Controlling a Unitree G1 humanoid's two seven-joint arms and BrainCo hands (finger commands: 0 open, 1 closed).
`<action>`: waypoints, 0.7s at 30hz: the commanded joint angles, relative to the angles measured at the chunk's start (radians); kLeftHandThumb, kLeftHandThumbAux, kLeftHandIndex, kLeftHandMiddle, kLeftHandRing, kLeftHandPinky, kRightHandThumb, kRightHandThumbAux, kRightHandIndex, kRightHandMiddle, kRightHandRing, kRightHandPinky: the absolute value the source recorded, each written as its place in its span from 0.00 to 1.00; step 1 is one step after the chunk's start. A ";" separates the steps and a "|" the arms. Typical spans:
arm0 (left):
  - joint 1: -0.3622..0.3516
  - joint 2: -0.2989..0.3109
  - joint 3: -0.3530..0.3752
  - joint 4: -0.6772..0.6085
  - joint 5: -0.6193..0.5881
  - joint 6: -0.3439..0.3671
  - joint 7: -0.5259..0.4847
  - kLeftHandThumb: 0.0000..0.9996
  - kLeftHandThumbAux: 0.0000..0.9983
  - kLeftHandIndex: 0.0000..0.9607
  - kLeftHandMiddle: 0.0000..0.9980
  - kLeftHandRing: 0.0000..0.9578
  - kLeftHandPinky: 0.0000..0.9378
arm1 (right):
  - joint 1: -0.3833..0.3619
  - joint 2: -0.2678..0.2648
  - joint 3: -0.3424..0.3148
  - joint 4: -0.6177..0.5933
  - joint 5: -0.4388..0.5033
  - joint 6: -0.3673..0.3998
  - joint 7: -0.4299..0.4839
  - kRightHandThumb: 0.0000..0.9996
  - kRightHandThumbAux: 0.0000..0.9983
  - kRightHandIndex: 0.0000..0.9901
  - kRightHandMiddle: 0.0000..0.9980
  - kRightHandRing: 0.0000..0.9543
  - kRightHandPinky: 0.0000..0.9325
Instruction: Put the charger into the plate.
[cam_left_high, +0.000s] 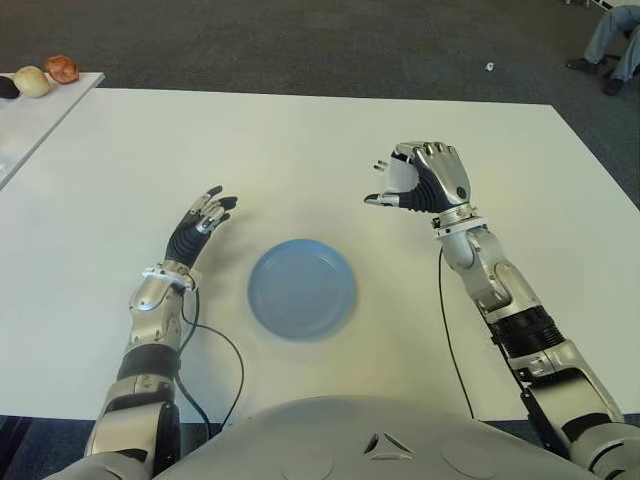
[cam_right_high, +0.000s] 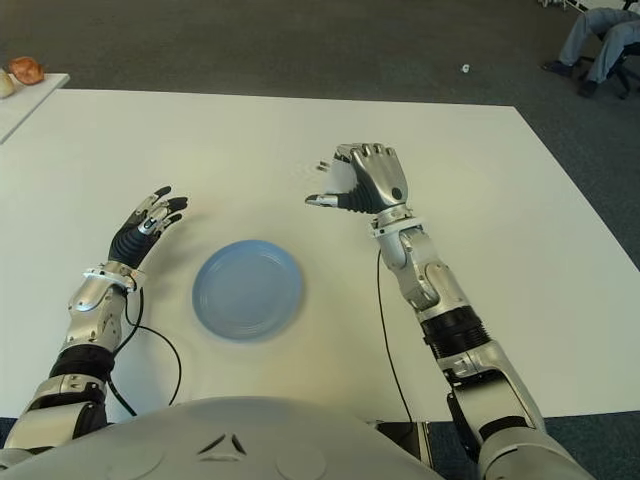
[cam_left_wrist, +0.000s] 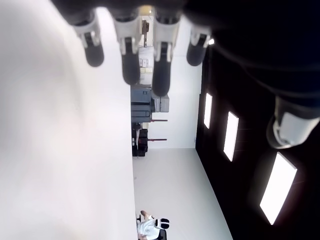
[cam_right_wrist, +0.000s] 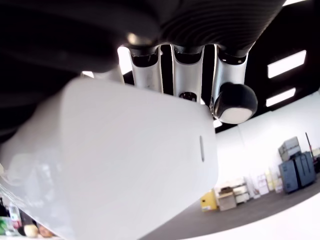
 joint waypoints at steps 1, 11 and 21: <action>-0.021 -0.007 -0.002 0.038 0.004 -0.013 -0.006 0.00 0.42 0.10 0.21 0.15 0.01 | -0.014 0.047 -0.005 -0.063 -0.021 0.048 0.055 1.00 0.67 0.89 0.91 0.93 0.83; -0.034 -0.018 -0.009 0.076 0.009 -0.042 0.000 0.00 0.41 0.09 0.21 0.16 0.02 | -0.016 0.143 0.022 -0.113 -0.075 0.096 0.105 1.00 0.66 0.88 0.90 0.93 0.92; -0.032 -0.035 -0.015 0.069 0.024 -0.051 0.028 0.00 0.41 0.10 0.22 0.16 0.04 | 0.013 0.234 0.098 -0.106 -0.147 0.134 0.127 1.00 0.65 0.88 0.90 0.93 0.93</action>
